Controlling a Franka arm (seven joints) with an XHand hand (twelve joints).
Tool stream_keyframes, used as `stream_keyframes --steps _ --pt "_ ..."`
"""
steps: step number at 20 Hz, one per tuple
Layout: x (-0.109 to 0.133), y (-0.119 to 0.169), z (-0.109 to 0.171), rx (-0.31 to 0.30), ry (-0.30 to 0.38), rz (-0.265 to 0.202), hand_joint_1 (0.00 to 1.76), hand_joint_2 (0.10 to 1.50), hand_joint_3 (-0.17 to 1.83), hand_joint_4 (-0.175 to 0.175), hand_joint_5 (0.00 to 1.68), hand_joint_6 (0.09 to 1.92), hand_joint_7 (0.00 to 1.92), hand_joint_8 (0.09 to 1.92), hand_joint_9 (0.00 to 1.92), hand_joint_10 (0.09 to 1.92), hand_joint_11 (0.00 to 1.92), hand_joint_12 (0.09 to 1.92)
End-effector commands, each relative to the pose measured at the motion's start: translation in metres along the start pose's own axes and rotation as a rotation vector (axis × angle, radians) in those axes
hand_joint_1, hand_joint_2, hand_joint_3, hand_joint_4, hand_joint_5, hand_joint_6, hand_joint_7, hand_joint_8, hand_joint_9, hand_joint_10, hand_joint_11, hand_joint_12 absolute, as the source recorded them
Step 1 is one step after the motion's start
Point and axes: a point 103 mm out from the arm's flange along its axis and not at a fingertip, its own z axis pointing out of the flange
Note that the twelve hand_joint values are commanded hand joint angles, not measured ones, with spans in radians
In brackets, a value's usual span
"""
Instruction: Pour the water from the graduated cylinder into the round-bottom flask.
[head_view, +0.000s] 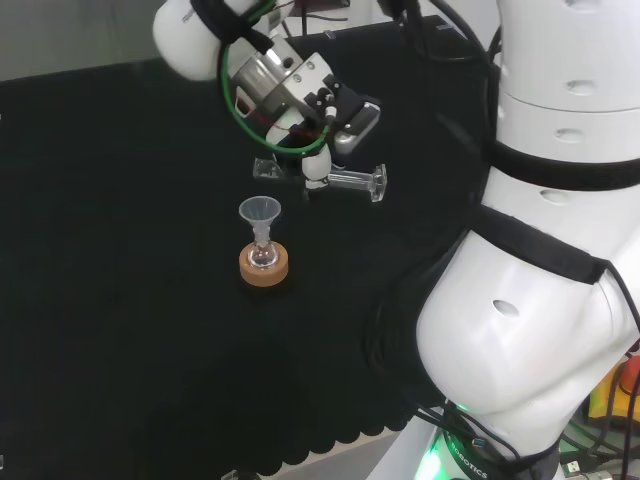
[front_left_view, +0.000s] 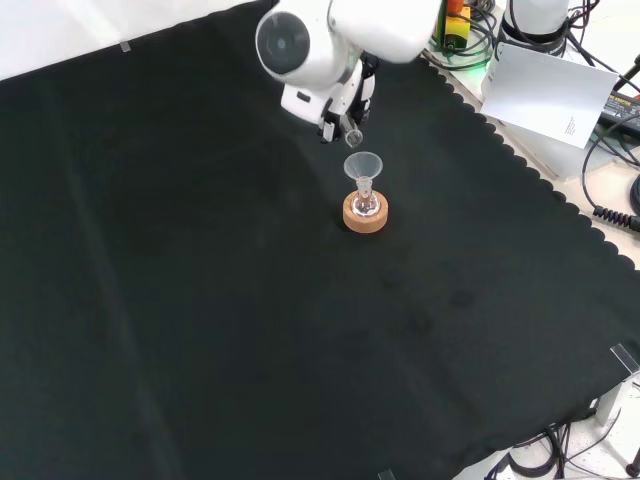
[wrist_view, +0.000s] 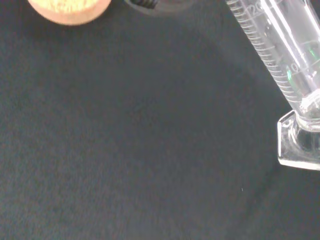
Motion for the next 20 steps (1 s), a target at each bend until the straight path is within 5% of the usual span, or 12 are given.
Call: stream_keyframes --steps 1,9,20 --pt "-0.035 -0.006 0.009 -0.195 0.115 -0.087 1.14 1.15 0.0 -0.175 0.93 1.1 1.27 0.34 1.48 0.09 1.31 0.7" --pt "-0.071 0.003 0.012 -0.404 0.235 -0.175 1.14 1.15 0.0 -0.174 0.93 1.09 1.27 0.34 1.48 0.09 1.31 0.7" --pt "-0.102 0.038 0.012 -0.601 0.383 -0.232 1.14 1.14 0.0 -0.174 0.93 1.08 1.27 0.33 1.47 0.09 1.31 0.7"
